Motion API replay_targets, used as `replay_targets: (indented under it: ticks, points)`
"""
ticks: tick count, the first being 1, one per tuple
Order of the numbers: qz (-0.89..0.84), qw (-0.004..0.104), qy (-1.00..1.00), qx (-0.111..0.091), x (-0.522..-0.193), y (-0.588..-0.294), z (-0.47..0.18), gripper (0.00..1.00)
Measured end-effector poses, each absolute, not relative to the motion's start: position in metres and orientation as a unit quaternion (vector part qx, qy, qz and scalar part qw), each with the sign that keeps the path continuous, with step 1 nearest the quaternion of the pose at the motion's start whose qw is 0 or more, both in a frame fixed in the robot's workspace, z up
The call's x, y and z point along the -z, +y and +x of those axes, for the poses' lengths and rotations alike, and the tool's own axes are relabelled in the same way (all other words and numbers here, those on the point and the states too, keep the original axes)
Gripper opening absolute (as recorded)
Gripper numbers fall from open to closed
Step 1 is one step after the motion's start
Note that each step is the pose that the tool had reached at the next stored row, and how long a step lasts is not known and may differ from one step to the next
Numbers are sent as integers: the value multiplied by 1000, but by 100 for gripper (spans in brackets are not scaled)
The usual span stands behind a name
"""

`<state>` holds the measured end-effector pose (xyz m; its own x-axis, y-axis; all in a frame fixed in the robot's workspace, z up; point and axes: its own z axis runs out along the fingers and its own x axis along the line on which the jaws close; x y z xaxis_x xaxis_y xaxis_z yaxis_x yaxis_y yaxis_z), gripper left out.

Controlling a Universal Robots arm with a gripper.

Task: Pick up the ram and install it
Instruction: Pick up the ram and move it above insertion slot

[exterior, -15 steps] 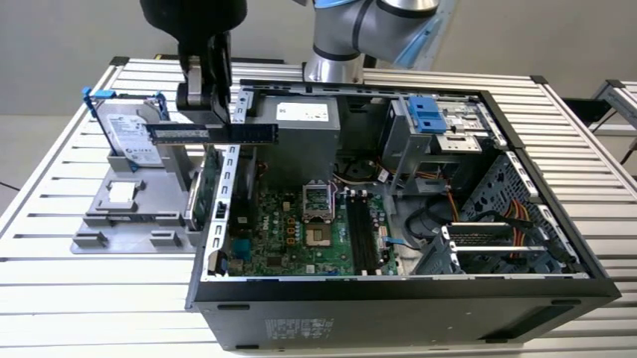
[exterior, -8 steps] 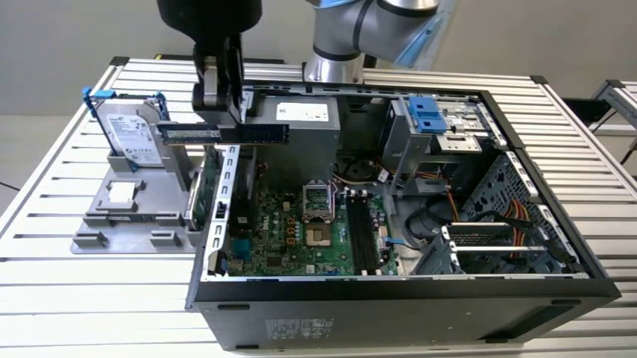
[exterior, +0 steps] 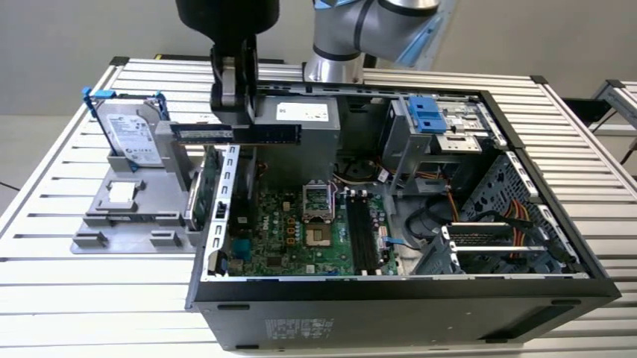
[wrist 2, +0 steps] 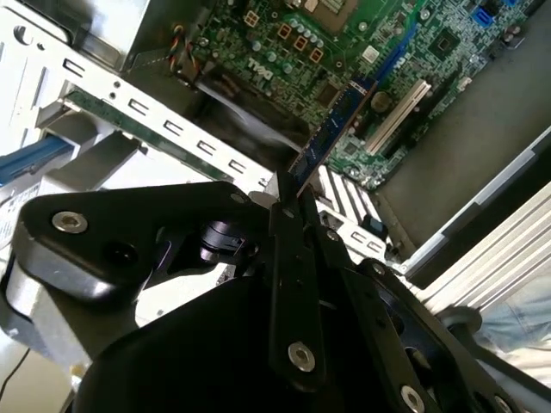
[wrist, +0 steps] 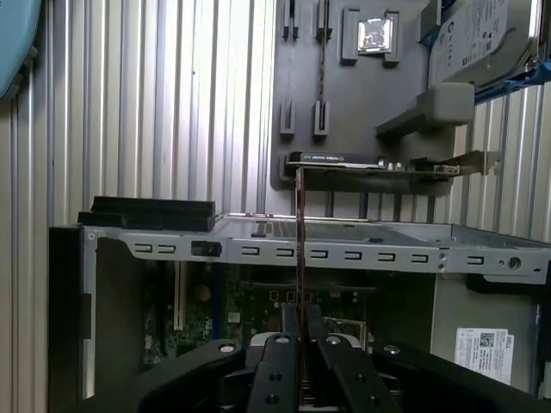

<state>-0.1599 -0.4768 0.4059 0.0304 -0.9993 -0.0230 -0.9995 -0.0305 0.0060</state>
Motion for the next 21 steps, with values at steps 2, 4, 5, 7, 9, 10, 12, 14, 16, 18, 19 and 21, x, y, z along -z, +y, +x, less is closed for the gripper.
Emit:
replay_targets:
  ticks: [2, 4, 5, 7, 9, 10, 12, 14, 16, 18, 19, 21]
  points:
    - [-718, 6, 696, -10, -406, -477, -156, 0]
    - [-718, 6, 696, -11, -406, -477, -153, 0]
    - [-718, 5, 696, -11, -406, -477, -151, 0]
    - [-718, 5, 696, -11, -406, -477, -147, 0]
    - [-717, 5, 697, -11, -406, -477, -143, 0]
    - [-717, 5, 697, -11, -406, -477, -141, 0]
    - [-717, 5, 697, -12, -406, -477, -136, 0]
    - [-717, 4, 697, -12, -406, -477, -132, 0]
    - [-717, 4, 697, -12, -406, -477, -128, 0]
    - [-717, 4, 697, -12, -406, -477, -123, 0]
    - [-717, 4, 697, -13, -406, -477, -121, 0]
    - [-717, 4, 697, -13, -406, -477, -117, 0]
